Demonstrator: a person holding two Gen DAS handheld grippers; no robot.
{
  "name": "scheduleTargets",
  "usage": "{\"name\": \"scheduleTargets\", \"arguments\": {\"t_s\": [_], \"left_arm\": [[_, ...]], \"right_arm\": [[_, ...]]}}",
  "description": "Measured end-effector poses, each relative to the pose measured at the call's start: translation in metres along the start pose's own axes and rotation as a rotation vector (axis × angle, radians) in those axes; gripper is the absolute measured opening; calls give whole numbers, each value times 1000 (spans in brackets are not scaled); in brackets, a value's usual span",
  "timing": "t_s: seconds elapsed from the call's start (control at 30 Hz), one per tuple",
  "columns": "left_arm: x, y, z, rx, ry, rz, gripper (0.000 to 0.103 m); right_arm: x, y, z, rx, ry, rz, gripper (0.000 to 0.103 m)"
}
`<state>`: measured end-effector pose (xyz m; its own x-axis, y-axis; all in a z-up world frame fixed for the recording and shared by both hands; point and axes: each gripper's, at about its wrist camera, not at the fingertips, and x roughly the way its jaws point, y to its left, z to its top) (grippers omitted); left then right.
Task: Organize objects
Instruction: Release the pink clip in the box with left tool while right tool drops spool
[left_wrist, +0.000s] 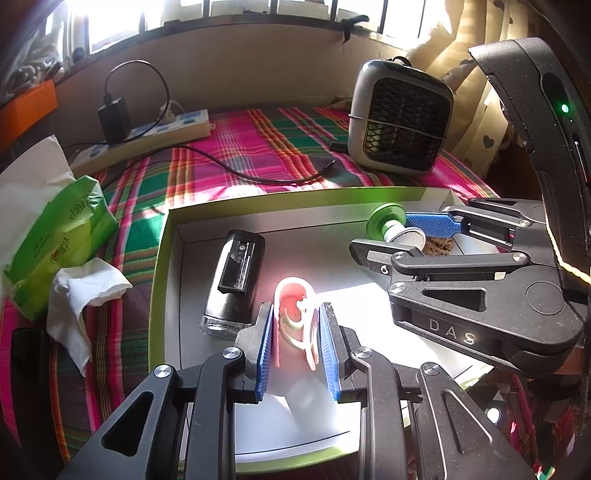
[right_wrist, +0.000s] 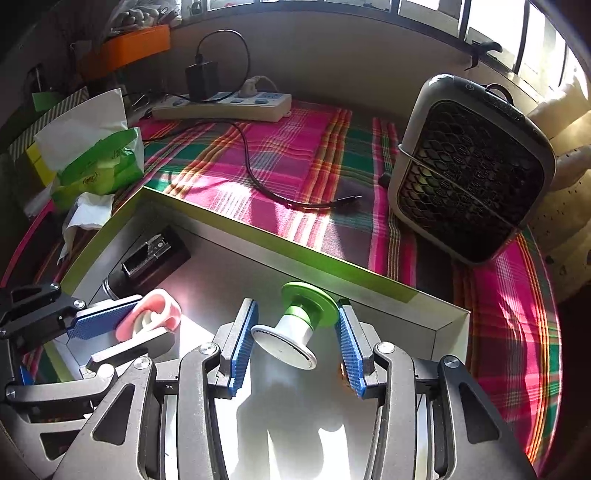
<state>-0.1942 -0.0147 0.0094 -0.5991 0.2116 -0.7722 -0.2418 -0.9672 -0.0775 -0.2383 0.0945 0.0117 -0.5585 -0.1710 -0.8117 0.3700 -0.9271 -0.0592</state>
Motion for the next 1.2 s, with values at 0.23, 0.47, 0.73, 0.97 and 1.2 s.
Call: {"name": "scheduleTargets", "arguments": {"t_s": [0.23,0.47,0.73,0.97,1.2], "left_arm": [[0,0,0,1,2,2,28],[0,-3,-1,10,4,5,31],[-10,-4,-2,13,-12,19,39],[-23,-3,-4,2,-30,22,40],[-38,-2,-9,-17,-52,29,41]], "right_arm": [[1,1,-1,-2,-1,0,44],[-2,1,-2,15,-9,-3,44],[-18,1,-4,40,-49,0,49],[-34,3,-9,67,-87,8,50],[-54,6,-20,98,-125,12,50]]}}
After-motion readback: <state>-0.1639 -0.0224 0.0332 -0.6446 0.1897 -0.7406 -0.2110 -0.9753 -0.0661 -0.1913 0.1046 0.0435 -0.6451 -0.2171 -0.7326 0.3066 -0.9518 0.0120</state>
